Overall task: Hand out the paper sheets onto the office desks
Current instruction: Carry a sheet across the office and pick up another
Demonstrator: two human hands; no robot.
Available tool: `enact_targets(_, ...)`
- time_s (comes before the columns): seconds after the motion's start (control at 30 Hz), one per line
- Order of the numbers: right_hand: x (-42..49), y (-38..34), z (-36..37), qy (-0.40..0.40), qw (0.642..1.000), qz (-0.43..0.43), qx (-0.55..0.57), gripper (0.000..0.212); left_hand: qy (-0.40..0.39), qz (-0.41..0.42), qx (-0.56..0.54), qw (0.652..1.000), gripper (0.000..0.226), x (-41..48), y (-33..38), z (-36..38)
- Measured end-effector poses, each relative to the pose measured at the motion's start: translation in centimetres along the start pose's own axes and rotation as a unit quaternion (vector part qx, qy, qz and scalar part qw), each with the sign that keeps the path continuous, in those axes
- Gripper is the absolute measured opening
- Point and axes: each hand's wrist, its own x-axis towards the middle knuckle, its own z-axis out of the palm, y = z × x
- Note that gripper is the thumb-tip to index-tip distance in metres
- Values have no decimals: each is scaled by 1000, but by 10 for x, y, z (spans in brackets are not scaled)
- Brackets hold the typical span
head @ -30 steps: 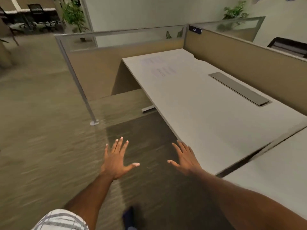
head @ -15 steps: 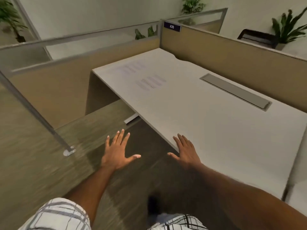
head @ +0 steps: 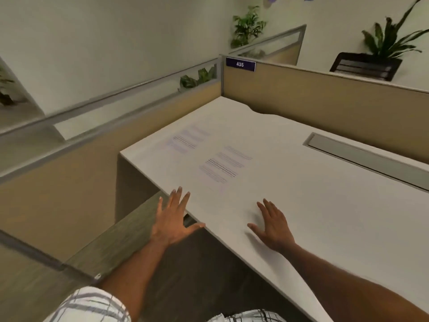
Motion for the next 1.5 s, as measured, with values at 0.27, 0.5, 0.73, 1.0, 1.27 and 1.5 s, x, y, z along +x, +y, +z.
enact_targets(0.27, 105, -47, 0, 43, 997, 62, -14, 98, 6, 95, -19, 995, 109, 148, -61, 8)
enact_targets(0.5, 160, -86, 9, 83, 984, 156, -27, 100, -18, 199, -32, 979, 105, 252, -97, 18)
enact_targets(0.73, 188, -115, 28, 73, 958, 278, 6, 88, -83, 216, -62, 971, 75, 321, -97, 29)
enact_targets(1.0, 208, -96, 31, 61, 956, 285, 6, 87, -139, 163, -111, 970, 60, 363, -64, 37)
enact_targets(1.27, 206, -80, 45, 41, 961, 272, 20, 106, -188, 52, -160, 968, 65, 374, -30, 41)
enact_targets(1.5, 208, -81, 43, 34, 957, 287, 29, 93, -238, -11, -283, 929, 43, 395, -22, 41)
